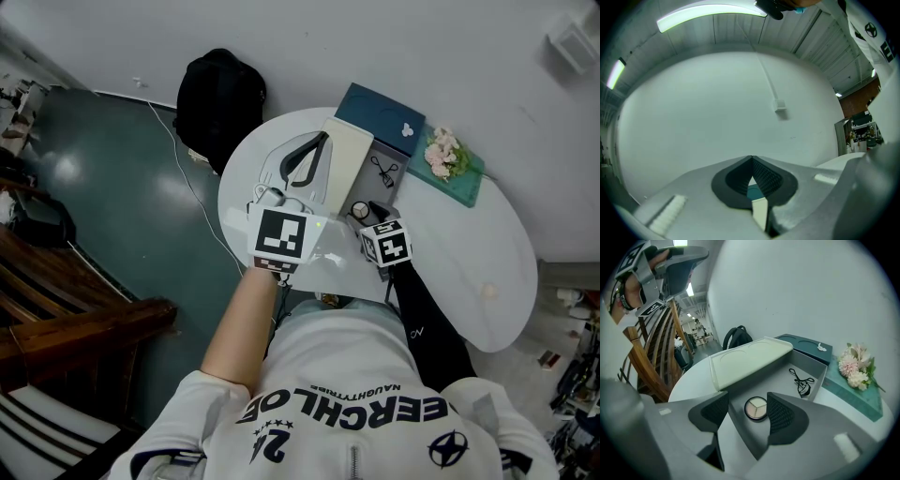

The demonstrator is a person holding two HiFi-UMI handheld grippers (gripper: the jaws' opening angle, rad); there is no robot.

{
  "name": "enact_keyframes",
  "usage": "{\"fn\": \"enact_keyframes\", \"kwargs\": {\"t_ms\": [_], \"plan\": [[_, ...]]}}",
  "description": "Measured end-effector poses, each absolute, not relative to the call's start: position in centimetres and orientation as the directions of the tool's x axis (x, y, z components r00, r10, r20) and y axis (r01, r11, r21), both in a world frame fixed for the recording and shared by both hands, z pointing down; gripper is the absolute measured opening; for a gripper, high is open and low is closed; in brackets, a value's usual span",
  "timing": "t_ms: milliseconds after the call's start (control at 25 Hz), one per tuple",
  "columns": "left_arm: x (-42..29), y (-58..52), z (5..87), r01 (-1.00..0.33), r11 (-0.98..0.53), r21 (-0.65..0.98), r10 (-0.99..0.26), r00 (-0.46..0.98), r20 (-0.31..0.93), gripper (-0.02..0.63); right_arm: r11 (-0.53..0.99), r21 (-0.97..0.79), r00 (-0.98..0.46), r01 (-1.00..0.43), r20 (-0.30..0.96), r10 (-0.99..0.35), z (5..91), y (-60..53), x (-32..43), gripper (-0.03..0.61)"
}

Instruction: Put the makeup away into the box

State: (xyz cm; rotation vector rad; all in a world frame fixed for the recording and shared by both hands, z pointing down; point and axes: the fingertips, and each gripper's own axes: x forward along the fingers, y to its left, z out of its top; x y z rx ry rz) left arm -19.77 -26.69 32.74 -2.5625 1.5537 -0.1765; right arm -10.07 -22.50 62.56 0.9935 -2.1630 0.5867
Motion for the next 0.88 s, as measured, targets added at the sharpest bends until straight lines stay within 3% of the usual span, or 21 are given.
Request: {"fn": "enact_keyframes", "kwargs": {"t_ms": [320,600,880], "plan": [[-19.3,-26.7,32.6,-0.87,-0.459,-0.182,-0.886,0.463,0.025,0.002,0.601,-0.084,-0.51,-0.794,0.631,-0.585,59.0,-23.7,-9.7,0.27],[-18.4,-27.1,32.0,-0.858,-0.471,-0.204,-0.878,0.477,0.022,0.002,0.565,-0.005,-0.528,-0.825,0.361,-0.768,47.4,-27.6,-8.4,0.265],[-18.1,-27.7,31.0,-0.849,-0.476,-0.232,-0.874,0.486,0.014,0.002,0.509,0.069,-0.5,-0.858,0.108,-0.859,35.8,-29.6,-6.2,0.264]]}}
